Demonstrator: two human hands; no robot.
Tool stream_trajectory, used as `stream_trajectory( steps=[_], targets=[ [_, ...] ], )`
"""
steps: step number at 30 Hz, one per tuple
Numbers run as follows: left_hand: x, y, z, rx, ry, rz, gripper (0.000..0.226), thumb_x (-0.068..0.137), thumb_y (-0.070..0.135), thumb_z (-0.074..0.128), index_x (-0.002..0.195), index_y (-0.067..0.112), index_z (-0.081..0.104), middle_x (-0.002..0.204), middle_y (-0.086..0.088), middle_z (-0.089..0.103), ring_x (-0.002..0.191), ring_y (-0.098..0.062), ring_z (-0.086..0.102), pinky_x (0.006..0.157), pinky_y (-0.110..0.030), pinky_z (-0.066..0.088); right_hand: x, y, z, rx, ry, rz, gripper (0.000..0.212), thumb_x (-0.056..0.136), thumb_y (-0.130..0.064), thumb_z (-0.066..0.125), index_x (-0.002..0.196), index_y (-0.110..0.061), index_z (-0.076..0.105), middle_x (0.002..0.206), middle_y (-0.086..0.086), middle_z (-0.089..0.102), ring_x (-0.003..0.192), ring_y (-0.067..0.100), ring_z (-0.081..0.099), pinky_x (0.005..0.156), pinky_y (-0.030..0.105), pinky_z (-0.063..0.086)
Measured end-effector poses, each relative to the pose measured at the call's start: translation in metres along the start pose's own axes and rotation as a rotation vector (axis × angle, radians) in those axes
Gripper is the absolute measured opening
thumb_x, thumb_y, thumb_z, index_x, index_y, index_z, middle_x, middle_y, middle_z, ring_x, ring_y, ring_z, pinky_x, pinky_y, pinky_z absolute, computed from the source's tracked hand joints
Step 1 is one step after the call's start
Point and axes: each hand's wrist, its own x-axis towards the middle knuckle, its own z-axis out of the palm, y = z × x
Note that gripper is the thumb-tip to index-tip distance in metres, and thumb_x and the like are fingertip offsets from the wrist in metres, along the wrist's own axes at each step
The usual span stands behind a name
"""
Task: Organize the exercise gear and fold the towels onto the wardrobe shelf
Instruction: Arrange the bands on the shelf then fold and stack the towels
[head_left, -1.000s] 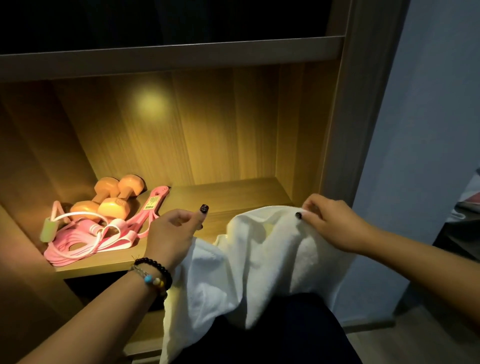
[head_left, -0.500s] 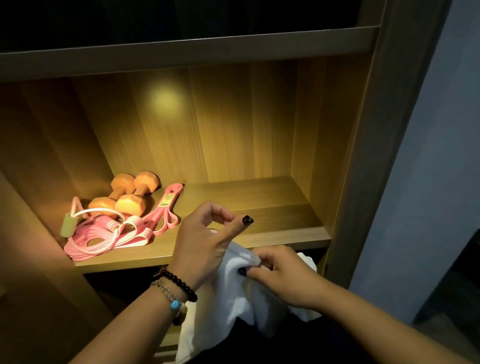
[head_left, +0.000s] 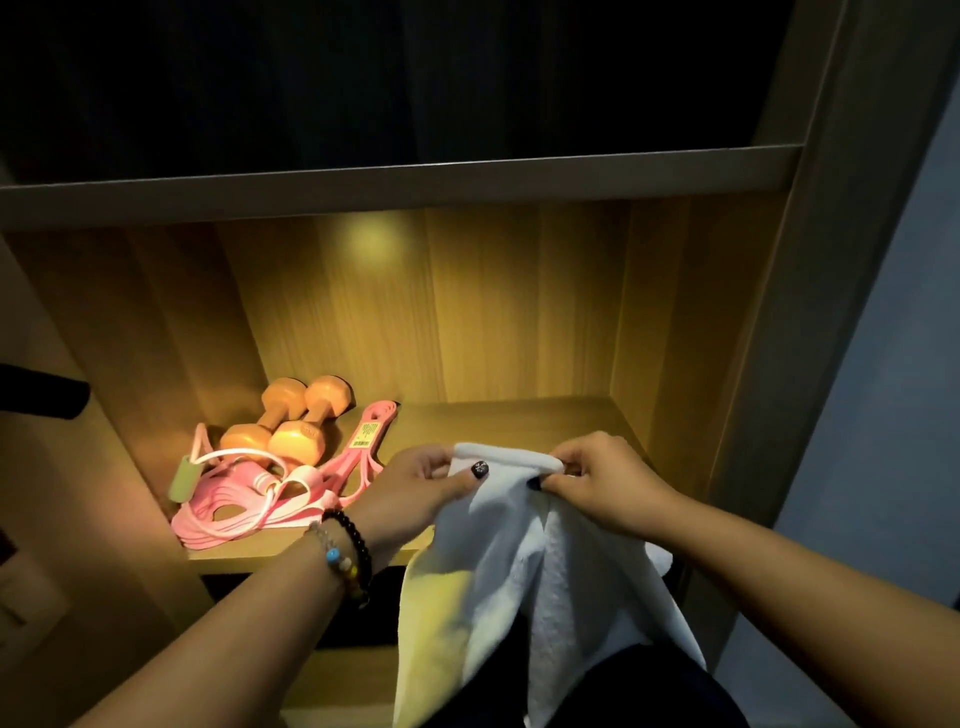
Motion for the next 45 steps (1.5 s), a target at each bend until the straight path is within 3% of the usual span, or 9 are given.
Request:
stream_trajectory(
  steps=[7,10,12,17,28,32,36,41,45],
  targets=[
    [0.024,0.08,-0.008,0.022,0.266,0.111,0.005,0.084,0.005,0.071,0.086,0.001,0.07,0.082,-0.012,0.065,0.076,-0.02,0.059,0.068,-0.026,0.048,0.034,-0.036,-0.041,0.448,0.163,0.282,0.023,0.089,-0.018,0.064,0.092,0.004,0.07,0.07,0.01,0.054,0.061,0.019,0.048,0.049,0.026,0.036],
    [0.036,0.098,0.0,-0.028,0.429,0.154,0.007,0.086,0.011,0.069,0.084,0.006,0.072,0.081,-0.01,0.066,0.071,-0.021,0.058,0.07,-0.031,0.05,0.046,-0.052,-0.065,0.842,0.284,0.461,0.021,0.091,-0.013,0.061,0.107,0.0,0.067,0.089,0.009,0.062,0.082,0.022,0.06,0.06,0.03,0.049],
    [0.04,0.101,0.006,-0.009,0.484,0.199,0.019,0.089,0.015,0.065,0.079,-0.001,0.068,0.077,-0.01,0.059,0.07,-0.021,0.052,0.068,-0.034,0.045,0.041,-0.058,-0.081,0.977,0.302,0.439,0.016,0.092,-0.01,0.061,0.105,-0.004,0.069,0.102,0.011,0.064,0.094,0.025,0.063,0.074,0.032,0.056],
    [0.048,0.109,0.018,0.024,0.593,0.293,0.02,0.091,0.015,0.057,0.077,0.001,0.06,0.074,-0.006,0.05,0.068,-0.018,0.044,0.066,-0.029,0.036,-0.001,-0.069,-0.102,1.04,0.133,0.288,0.012,0.089,0.004,0.06,0.092,0.003,0.071,0.092,0.016,0.07,0.077,0.021,0.072,0.054,0.02,0.056],
    [0.04,0.117,0.029,-0.107,0.395,0.269,0.028,0.082,0.016,0.075,0.104,0.015,0.057,0.102,-0.015,0.069,0.091,-0.033,0.068,0.08,-0.049,0.057,-0.032,-0.069,-0.096,0.036,0.451,-0.192,0.013,0.084,-0.027,0.07,0.085,-0.015,0.071,0.08,-0.004,0.061,0.072,0.012,0.058,0.06,0.015,0.049],
    [0.021,0.116,0.05,-0.117,0.253,0.383,0.024,0.083,0.009,0.073,0.08,0.02,0.052,0.082,-0.012,0.064,0.07,-0.025,0.06,0.059,-0.036,0.05,-0.031,-0.062,-0.095,0.12,0.468,-0.176,0.012,0.088,-0.027,0.065,0.082,-0.017,0.062,0.086,-0.006,0.055,0.079,0.012,0.055,0.064,0.016,0.046],
    [0.009,0.106,0.058,-0.134,0.204,0.444,0.029,0.08,-0.005,0.071,0.069,0.021,0.066,0.08,-0.007,0.07,0.077,-0.022,0.062,0.076,-0.044,0.052,-0.034,-0.054,-0.091,0.198,0.398,-0.159,0.014,0.091,-0.026,0.061,0.08,-0.018,0.058,0.078,-0.005,0.059,0.072,0.01,0.055,0.059,0.02,0.043],
    [0.0,0.093,0.056,-0.294,0.118,0.329,0.027,0.081,0.002,0.067,0.104,0.014,0.074,0.112,-0.004,0.072,0.113,-0.02,0.063,0.095,-0.039,0.052,-0.031,-0.046,-0.084,0.206,0.476,-0.164,0.016,0.086,-0.025,0.067,0.074,-0.014,0.064,0.07,-0.002,0.062,0.063,0.008,0.052,0.055,0.023,0.039],
    [-0.005,0.088,0.058,-0.174,0.071,0.412,0.032,0.077,0.019,0.07,0.106,0.007,0.072,0.106,-0.01,0.073,0.104,-0.022,0.067,0.091,-0.032,0.054,-0.026,-0.043,-0.08,0.216,0.504,-0.145,0.016,0.081,-0.021,0.071,0.068,-0.013,0.064,0.061,-0.005,0.058,0.054,0.002,0.047,0.05,0.017,0.035]
  ],
)
